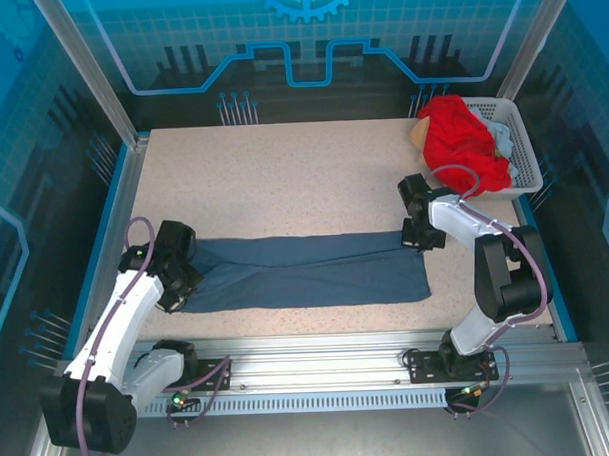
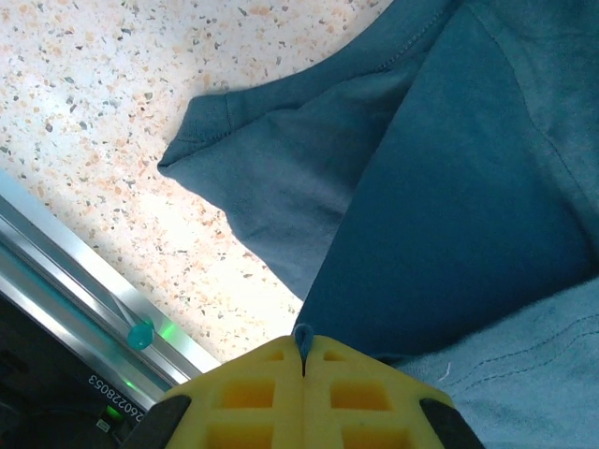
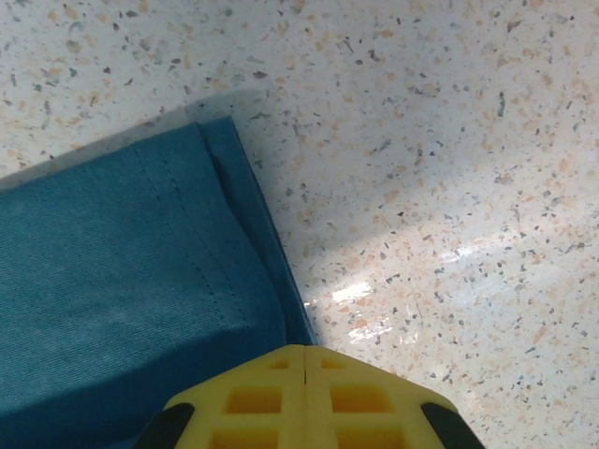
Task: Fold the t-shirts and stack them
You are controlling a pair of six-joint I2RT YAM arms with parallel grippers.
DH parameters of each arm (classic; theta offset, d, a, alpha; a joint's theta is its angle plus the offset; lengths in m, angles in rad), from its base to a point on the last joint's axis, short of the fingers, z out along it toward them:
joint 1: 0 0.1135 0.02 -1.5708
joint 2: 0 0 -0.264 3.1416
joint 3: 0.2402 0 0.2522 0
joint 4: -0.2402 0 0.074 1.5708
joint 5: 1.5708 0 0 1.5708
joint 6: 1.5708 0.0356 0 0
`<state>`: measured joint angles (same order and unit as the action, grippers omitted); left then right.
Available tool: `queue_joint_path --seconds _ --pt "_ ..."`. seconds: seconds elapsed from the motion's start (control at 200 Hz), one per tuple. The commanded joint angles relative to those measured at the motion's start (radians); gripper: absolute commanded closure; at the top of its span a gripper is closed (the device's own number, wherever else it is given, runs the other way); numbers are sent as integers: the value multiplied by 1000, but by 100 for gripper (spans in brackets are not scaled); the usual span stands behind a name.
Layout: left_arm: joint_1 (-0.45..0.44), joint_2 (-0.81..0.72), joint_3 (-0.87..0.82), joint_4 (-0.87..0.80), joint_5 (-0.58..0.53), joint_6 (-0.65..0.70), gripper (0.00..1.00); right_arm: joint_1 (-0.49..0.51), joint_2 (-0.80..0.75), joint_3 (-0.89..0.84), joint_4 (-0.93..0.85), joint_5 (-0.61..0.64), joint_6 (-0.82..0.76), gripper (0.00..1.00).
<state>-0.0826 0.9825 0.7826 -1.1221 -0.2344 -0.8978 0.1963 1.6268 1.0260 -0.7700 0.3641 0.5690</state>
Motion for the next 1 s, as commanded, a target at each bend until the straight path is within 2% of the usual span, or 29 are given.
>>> queue_joint_path --seconds 0.0,0.43,0.485,0.585,0.67,0.845,0.995 --pt "-15 -29 -8 -51 4 -52 100 8 -17 0 -35 44 22 100" --pt "-56 -56 -47 -76 4 -127 100 9 -42 -14 -58 36 49 100" --pt "-59 -53 -56 -74 7 -144 100 9 -56 -18 -64 35 56 91" --pt "-70 -53 -83 -65 20 -176 100 10 -79 -17 -76 33 69 62" --pt "-75 -49 -100 -56 24 -197 100 10 -97 -5 -89 27 86 53" --pt "-77 -37 -102 -50 11 -195 100 11 -118 26 -95 -14 100 55" --pt "-77 -34 -103 -48 6 -191 100 17 -93 43 -84 -49 94 65"
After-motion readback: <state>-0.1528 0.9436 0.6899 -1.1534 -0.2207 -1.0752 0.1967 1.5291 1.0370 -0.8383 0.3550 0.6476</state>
